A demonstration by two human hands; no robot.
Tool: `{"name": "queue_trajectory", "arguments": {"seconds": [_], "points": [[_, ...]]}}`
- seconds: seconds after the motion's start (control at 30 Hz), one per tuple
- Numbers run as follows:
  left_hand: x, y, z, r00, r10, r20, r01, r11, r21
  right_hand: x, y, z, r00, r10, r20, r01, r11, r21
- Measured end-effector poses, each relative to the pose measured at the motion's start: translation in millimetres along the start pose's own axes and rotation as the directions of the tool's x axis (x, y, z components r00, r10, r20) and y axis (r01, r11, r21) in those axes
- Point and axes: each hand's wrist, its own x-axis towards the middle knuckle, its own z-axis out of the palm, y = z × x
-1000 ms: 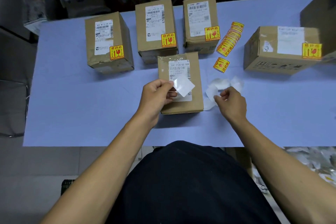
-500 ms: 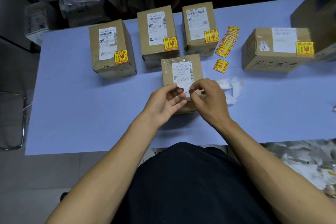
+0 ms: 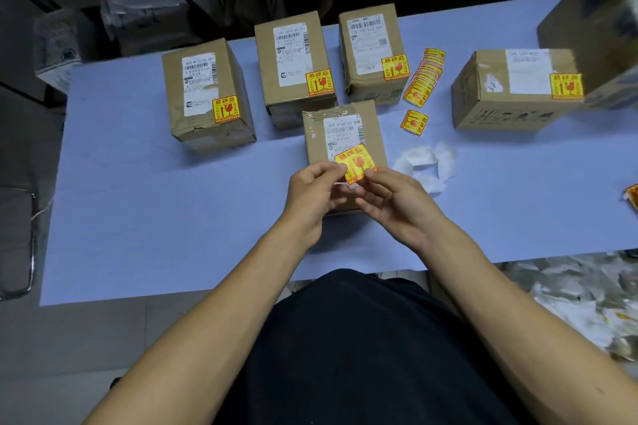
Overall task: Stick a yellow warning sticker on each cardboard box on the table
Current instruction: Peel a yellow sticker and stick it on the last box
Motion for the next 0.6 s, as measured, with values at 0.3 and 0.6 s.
{"name": "queue_trajectory", "arguments": {"seconds": [0.3, 0.6], "points": [[5, -10, 1, 0.994, 0.086, 0.063, -0.101, 0.949, 0.298, -4, 0, -20, 0.943, -0.309, -0.122, 0.203, 0.828, -0.523], [19, -15, 8, 0.977, 0.191, 0.094, -0.203, 0.703, 0.681, 10, 3, -46, 0.919, -0.377, -0.113, 0.176, 0.651, -0.739]]}}
